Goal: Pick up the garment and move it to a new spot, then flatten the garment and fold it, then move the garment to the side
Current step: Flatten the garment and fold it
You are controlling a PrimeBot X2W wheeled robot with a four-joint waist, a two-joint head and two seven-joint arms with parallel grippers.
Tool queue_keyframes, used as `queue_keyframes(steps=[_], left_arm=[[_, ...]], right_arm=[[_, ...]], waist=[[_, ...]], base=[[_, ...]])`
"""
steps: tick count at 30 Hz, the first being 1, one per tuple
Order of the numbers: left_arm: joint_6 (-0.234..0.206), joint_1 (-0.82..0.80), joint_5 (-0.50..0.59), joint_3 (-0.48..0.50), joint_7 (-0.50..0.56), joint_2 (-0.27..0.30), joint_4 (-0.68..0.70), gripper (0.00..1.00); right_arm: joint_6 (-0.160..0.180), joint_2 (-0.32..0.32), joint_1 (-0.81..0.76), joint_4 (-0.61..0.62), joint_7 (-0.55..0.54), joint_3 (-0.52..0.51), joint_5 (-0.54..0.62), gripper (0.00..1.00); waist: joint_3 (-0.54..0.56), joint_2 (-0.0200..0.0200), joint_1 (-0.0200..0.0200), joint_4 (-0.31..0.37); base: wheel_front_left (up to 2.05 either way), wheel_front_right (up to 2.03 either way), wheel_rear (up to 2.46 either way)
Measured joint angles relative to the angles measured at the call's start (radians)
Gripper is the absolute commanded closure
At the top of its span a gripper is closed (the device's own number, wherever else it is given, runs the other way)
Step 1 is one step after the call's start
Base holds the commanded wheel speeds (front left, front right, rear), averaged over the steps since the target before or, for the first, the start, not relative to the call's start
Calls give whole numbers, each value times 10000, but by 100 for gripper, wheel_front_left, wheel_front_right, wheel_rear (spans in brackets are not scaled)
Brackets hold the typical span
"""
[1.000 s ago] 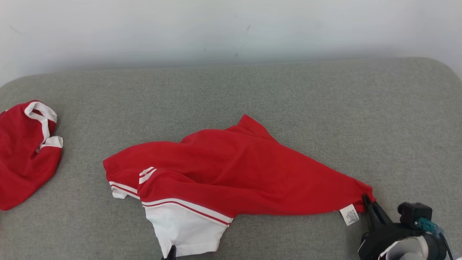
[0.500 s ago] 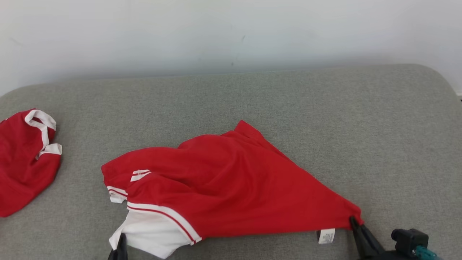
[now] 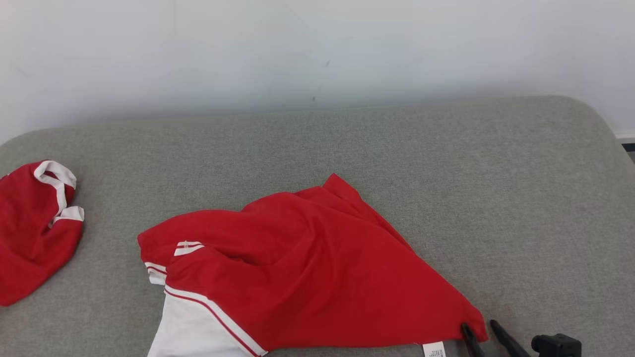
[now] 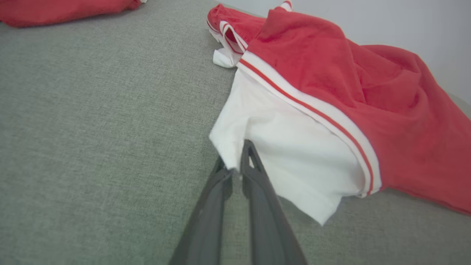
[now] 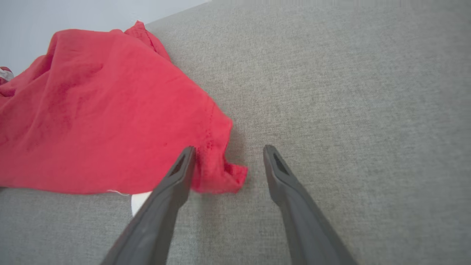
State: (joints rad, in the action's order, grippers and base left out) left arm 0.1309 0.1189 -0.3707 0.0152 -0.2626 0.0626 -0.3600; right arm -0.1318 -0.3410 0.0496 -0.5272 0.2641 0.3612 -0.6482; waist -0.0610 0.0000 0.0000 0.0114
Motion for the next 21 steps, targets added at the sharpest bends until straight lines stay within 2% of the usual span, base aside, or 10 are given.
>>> queue_keyframes(steps=[4, 11, 18, 21], left_arm=[[0, 27, -40, 17, 0, -27, -59, 0], [0, 41, -56, -69, 0, -44, -205, 0], [0, 40, -111, -293, 0, 42, -500, 0], [0, 35, -192, -324, 0, 75, -593, 0]], right_arm=[[0, -240, -221, 284, 0, -71, 165, 0], [0, -711, -515, 713, -2, 520, 587, 0], [0, -1248, -561, 1308, 0, 529, 1806, 0], [0, -1344, -609, 1413, -17, 510, 1985, 0]], waist=[[44, 0, 0, 17], [-45, 0, 0, -28], [-108, 0, 0, -9], [-132, 0, 0, 20]], base=[[0, 0, 0], [0, 0, 0], [0, 0, 0], [0, 0, 0]])
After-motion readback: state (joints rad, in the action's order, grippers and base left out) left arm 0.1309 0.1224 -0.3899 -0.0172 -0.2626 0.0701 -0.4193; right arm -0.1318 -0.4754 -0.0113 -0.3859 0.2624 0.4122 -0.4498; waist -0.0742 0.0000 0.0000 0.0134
